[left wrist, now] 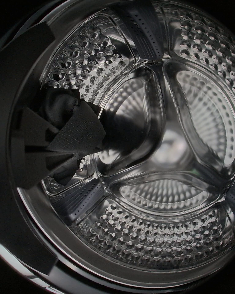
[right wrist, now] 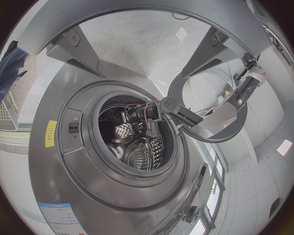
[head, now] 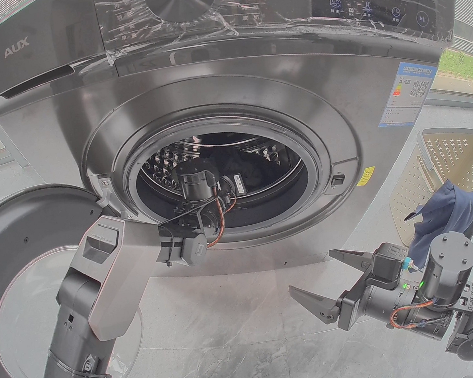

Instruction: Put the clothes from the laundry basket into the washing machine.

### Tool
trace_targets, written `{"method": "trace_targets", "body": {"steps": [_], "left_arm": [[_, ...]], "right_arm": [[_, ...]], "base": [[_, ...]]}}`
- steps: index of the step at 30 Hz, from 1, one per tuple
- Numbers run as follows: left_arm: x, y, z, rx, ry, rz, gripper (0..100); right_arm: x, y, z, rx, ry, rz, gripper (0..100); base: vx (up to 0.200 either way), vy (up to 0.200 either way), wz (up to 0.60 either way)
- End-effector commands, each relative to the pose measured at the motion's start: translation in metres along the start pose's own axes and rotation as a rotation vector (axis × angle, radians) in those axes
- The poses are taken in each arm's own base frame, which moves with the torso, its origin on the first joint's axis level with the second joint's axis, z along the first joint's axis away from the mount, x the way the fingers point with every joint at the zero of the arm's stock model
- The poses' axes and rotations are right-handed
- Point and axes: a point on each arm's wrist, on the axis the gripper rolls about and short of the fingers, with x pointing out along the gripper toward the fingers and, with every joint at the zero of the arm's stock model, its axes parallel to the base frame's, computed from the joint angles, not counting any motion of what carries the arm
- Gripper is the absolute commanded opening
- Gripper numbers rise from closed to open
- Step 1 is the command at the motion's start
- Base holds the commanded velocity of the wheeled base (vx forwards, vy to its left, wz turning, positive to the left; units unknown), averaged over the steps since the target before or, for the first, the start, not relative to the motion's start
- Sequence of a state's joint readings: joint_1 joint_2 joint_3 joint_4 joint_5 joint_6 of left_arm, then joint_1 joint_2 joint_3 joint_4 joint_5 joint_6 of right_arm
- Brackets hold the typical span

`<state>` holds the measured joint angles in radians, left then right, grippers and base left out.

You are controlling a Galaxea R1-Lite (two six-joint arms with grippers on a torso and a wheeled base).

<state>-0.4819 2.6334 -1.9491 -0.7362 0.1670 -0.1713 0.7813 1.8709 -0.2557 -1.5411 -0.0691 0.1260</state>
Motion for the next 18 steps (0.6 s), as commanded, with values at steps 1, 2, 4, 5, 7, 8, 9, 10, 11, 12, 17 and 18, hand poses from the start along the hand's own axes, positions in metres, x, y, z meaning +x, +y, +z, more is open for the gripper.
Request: {"method": "trace_targets", "body": {"steps": [1, 2, 4, 5, 7, 8, 9, 10, 11, 12, 17, 18], "left_arm": [[0.006, 0.002, -0.006, -0.033, -0.019, 0.005, 0], [0.006, 0.002, -0.006, -0.033, -0.019, 0.005, 0], [0.004, -0.002, 0.001, -0.037, -0.028, 0.000, 0], [0.004, -0.003, 0.006, -0.039, -0.033, -0.003, 0], [0.002, -0.006, 0.012, -0.040, -0.039, -0.007, 0], [0.002, -0.007, 0.013, -0.041, -0.036, -0.010, 0], [0.001, -0.009, 0.015, -0.042, -0.038, -0.011, 100], [0.000, -0.012, 0.018, -0.047, -0.039, -0.018, 100], [-0.001, -0.015, 0.020, -0.054, -0.042, -0.022, 100], [-0.002, -0.017, 0.023, -0.065, -0.047, -0.026, 100], [-0.018, -0.027, 0.030, -0.078, -0.001, -0.033, 100], [-0.025, -0.030, 0.030, -0.081, 0.019, -0.036, 100]], "right_arm": [[0.000, 0.000, 0.000, 0.000, 0.000, 0.001, 100], [0.000, 0.000, 0.000, 0.000, 0.000, 0.001, 100], [0.000, 0.000, 0.000, 0.000, -0.002, 0.001, 100], [0.000, 0.000, 0.000, 0.000, 0.000, 0.001, 100], [-0.001, 0.000, 0.001, 0.000, -0.003, 0.002, 100], [-0.001, 0.000, 0.001, 0.000, -0.005, 0.002, 100], [-0.001, 0.000, 0.002, 0.000, -0.006, 0.002, 100], [-0.001, 0.000, 0.001, 0.000, -0.005, 0.002, 100], [-0.001, 0.000, 0.001, 0.000, -0.005, 0.002, 100], [-0.001, 0.000, 0.001, 0.000, -0.005, 0.002, 100], [-0.001, -0.001, 0.001, 0.000, -0.004, -0.003, 100], [-0.001, -0.001, 0.001, 0.000, -0.004, -0.003, 100]], "base": [[0.000, 0.000, 0.00], [0.000, 0.000, 0.00], [0.000, 0.000, 0.00], [0.000, 0.000, 0.00], [0.000, 0.000, 0.00], [0.000, 0.000, 0.00], [0.000, 0.000, 0.00], [0.000, 0.000, 0.00], [0.000, 0.000, 0.00], [0.000, 0.000, 0.00], [0.000, 0.000, 0.00], [0.000, 0.000, 0.00]]}}
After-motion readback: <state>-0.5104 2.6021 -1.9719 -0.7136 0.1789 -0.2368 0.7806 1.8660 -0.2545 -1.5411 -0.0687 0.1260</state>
